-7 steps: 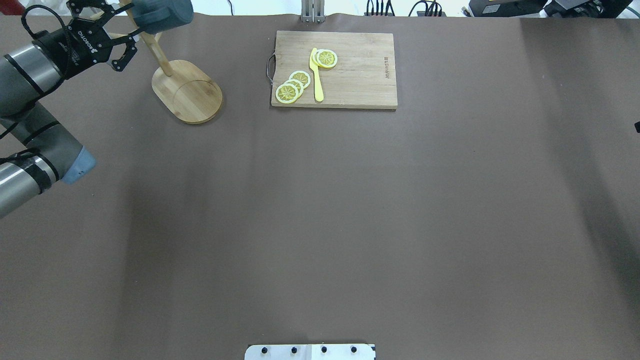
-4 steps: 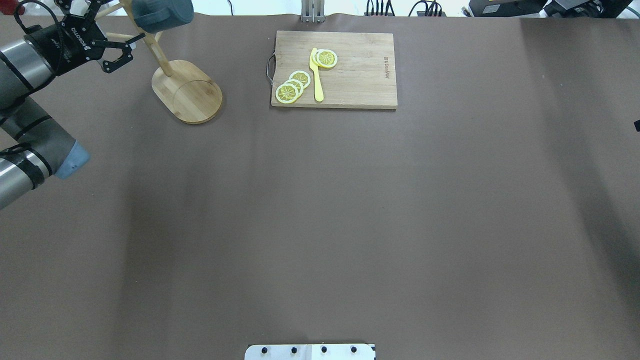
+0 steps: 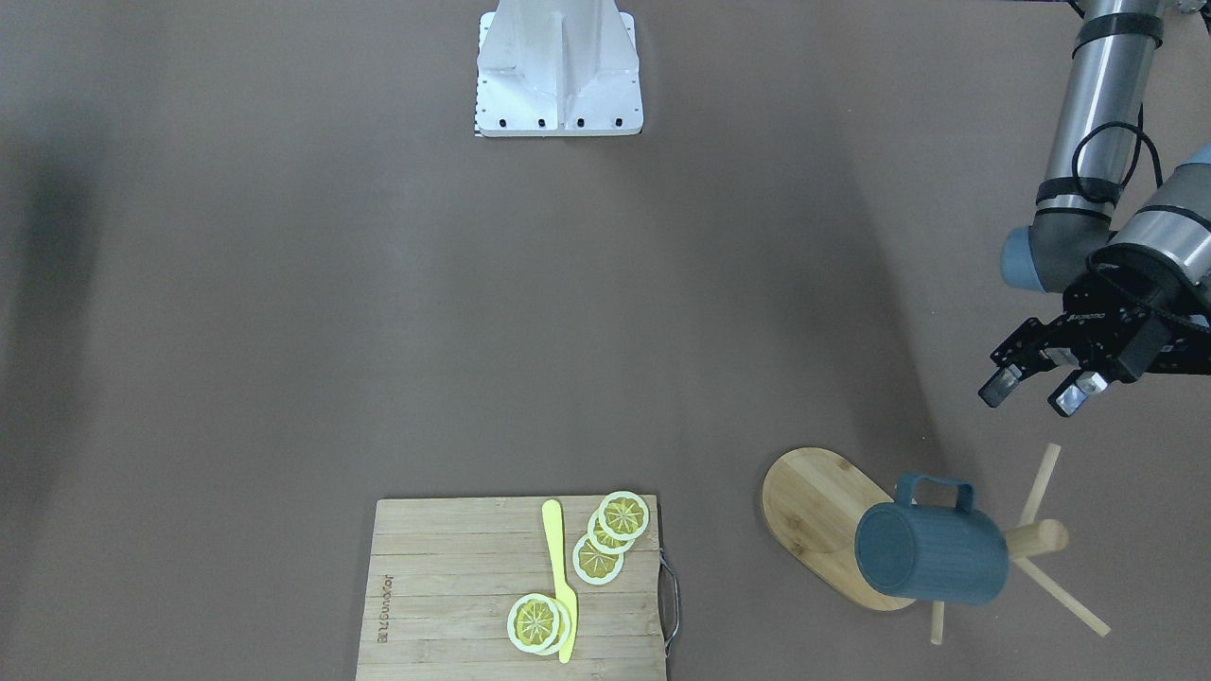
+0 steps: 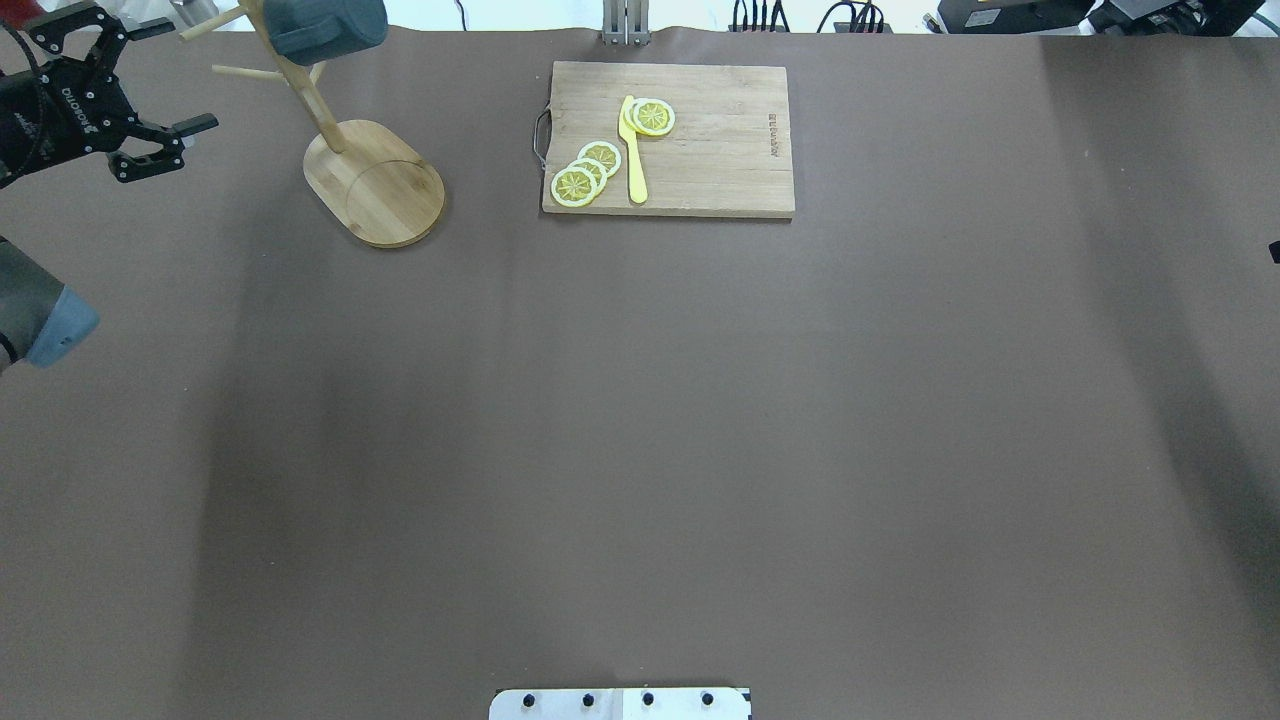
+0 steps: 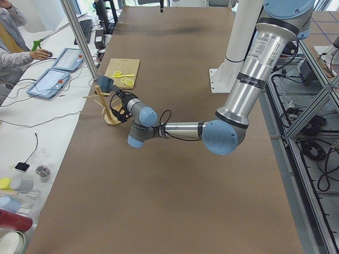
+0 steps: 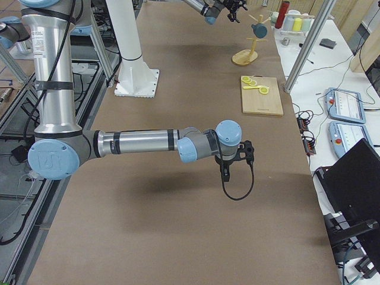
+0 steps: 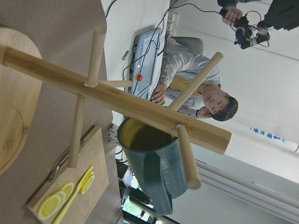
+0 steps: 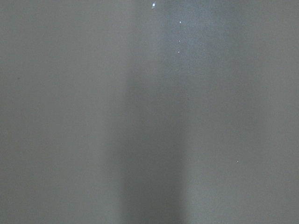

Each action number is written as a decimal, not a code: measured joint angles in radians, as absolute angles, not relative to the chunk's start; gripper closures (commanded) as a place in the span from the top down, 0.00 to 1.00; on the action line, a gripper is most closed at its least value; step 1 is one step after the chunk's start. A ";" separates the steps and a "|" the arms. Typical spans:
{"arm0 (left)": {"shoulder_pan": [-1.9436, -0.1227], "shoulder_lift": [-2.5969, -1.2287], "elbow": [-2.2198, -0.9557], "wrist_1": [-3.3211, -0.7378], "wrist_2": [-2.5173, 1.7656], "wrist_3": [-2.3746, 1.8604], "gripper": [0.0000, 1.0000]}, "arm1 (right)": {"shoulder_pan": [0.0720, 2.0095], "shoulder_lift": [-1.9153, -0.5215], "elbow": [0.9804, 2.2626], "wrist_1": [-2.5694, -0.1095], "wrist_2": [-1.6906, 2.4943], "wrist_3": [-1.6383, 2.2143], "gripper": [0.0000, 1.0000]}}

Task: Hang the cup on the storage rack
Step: 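Open the left gripper and pull it back from the hanging mug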

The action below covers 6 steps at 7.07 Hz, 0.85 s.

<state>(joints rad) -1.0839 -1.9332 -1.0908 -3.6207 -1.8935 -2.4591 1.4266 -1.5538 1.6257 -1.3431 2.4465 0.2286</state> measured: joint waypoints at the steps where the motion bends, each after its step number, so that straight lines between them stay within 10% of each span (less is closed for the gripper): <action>1: -1.115 -1.910 -1.102 -3.619 -1.940 -2.378 0.97 | 1.427 -1.554 1.621 -1.341 2.445 0.229 1.00; 6: -1.399 -1.784 -1.161 -3.234 -2.381 -1.432 0.97 | 1.440 -1.552 1.625 -1.332 2.433 0.228 1.00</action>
